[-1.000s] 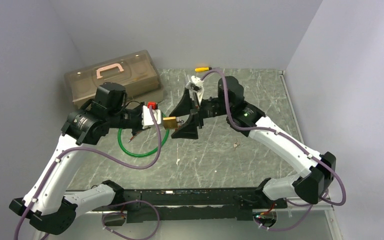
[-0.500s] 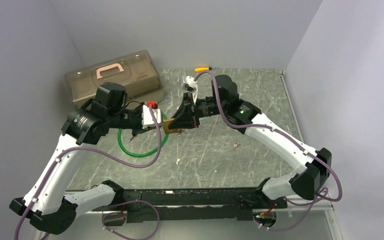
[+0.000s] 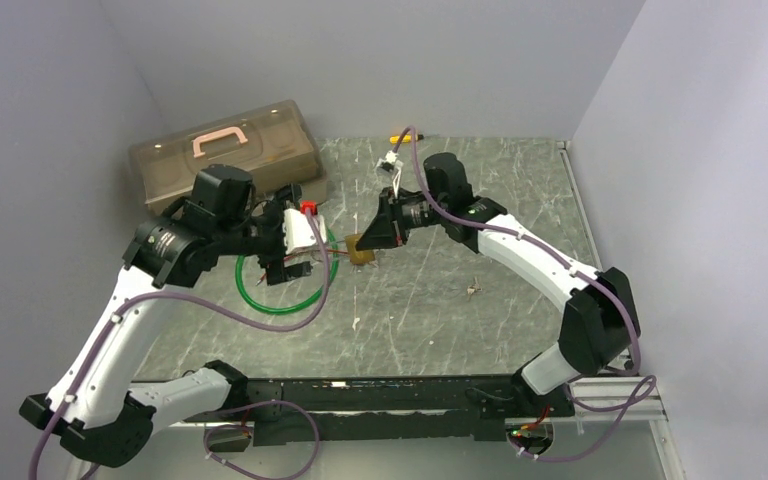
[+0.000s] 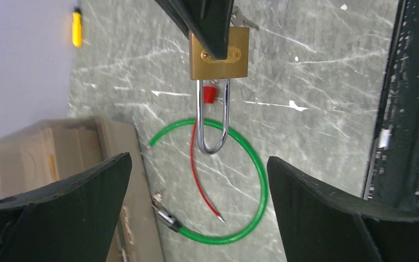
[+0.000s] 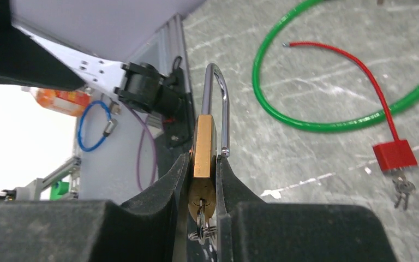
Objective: Unlock with the key
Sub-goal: Place the lock at the center of the board.
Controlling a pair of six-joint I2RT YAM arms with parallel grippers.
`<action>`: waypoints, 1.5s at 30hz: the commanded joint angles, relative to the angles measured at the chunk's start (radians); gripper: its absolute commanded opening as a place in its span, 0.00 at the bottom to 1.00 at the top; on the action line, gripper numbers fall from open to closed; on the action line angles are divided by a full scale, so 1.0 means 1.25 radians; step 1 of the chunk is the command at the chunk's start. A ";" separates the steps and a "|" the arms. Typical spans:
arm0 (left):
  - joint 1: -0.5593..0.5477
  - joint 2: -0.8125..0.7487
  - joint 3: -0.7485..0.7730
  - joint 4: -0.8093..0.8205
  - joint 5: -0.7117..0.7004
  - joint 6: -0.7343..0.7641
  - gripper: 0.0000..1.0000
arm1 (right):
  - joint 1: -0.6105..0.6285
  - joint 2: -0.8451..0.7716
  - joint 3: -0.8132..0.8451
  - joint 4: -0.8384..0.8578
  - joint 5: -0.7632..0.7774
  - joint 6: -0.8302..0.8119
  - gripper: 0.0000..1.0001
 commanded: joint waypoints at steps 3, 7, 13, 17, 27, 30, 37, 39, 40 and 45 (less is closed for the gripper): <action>0.015 0.106 0.154 -0.145 -0.062 -0.159 0.99 | -0.008 0.023 -0.008 -0.066 0.174 -0.131 0.00; 0.038 0.113 0.130 -0.163 -0.035 -0.202 0.99 | -0.012 0.010 -0.042 -0.067 0.339 -0.174 0.00; 0.074 0.072 -0.001 -0.124 -0.020 -0.237 0.99 | -0.013 -0.031 -0.139 -0.036 0.565 -0.228 0.00; 0.088 0.055 -0.053 -0.098 -0.011 -0.243 0.99 | -0.010 -0.058 -0.189 0.035 0.736 -0.270 0.00; 0.103 0.037 -0.082 -0.064 -0.031 -0.248 0.99 | 0.046 -0.046 -0.302 0.081 0.747 -0.289 0.00; 0.107 0.029 -0.094 -0.053 -0.038 -0.247 0.99 | 0.077 -0.066 -0.351 0.113 0.705 -0.266 0.00; 0.116 0.017 -0.104 -0.043 -0.039 -0.249 0.99 | 0.119 -0.104 -0.395 0.096 0.668 -0.246 0.00; 0.118 0.015 -0.100 -0.042 -0.037 -0.250 0.99 | 0.105 -0.084 -0.394 0.089 0.630 -0.210 0.00; 0.120 0.013 -0.098 -0.042 -0.034 -0.253 0.99 | 0.091 -0.065 -0.388 0.073 0.605 -0.187 0.00; 0.128 0.005 -0.102 -0.045 -0.023 -0.253 0.99 | 0.031 0.048 -0.387 0.053 0.513 -0.099 0.00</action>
